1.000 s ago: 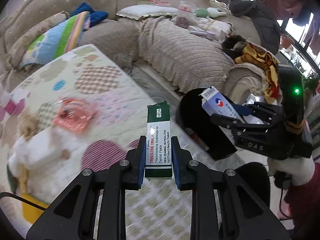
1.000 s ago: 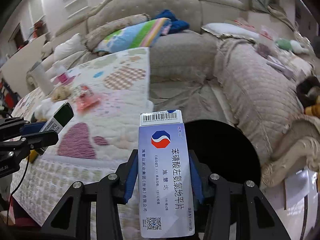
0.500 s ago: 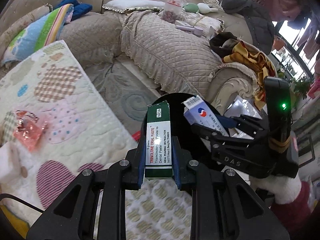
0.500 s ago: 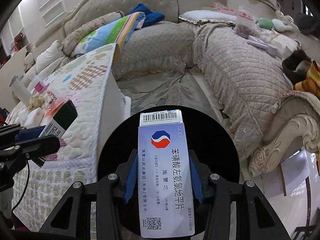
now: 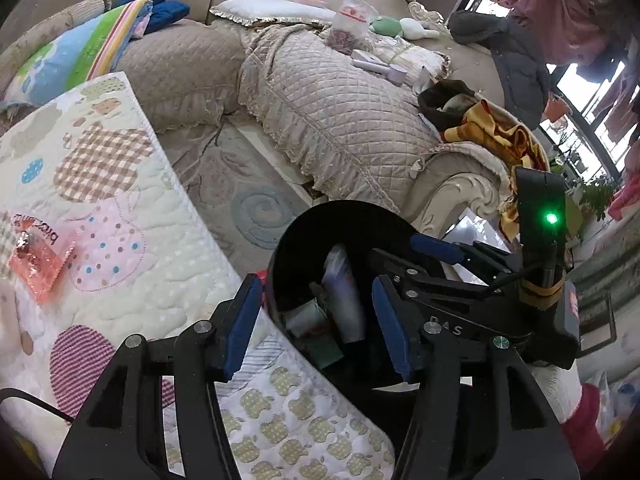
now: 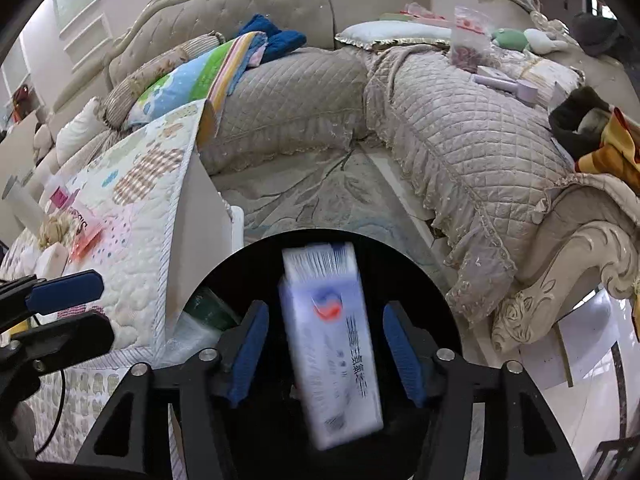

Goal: Collect trash
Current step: 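Open the left gripper over the bin while the right gripper releases the medicine box, then move both tools back over the items on the bed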

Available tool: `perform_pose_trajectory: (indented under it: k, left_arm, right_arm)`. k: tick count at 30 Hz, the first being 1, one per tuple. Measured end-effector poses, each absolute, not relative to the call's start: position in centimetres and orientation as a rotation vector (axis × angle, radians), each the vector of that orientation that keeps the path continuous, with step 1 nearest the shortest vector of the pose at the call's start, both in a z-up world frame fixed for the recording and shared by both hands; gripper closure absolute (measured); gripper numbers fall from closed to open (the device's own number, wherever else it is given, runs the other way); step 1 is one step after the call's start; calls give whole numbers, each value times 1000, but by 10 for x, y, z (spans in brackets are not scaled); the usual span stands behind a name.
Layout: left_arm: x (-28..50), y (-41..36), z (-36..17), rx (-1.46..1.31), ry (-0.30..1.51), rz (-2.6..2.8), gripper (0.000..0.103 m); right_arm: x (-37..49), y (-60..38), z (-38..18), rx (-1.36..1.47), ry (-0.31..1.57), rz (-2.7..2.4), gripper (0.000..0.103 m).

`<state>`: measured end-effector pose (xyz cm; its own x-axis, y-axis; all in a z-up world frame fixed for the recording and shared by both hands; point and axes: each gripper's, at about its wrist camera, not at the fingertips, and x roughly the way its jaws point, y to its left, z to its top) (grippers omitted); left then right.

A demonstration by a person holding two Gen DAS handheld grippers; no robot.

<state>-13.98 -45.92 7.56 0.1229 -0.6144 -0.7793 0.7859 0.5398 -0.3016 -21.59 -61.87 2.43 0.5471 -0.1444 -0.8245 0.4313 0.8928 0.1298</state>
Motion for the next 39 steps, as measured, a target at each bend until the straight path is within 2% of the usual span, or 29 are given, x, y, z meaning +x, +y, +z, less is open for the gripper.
perform_pose_trajectory:
  k: [22,32,39]
  left_arm:
    - [-125,-381,84,191,984,-841,47]
    - [-95,-303,72,112,1041,-699,47]
    - [-85,-237,86,61,1024,-615,47]
  right_arm:
    - [-207,-563,40,295,946,-265,43]
    - [-184,-501,56,250,928,-121,40]
    - [-153,-447,52,213,952,11,40]
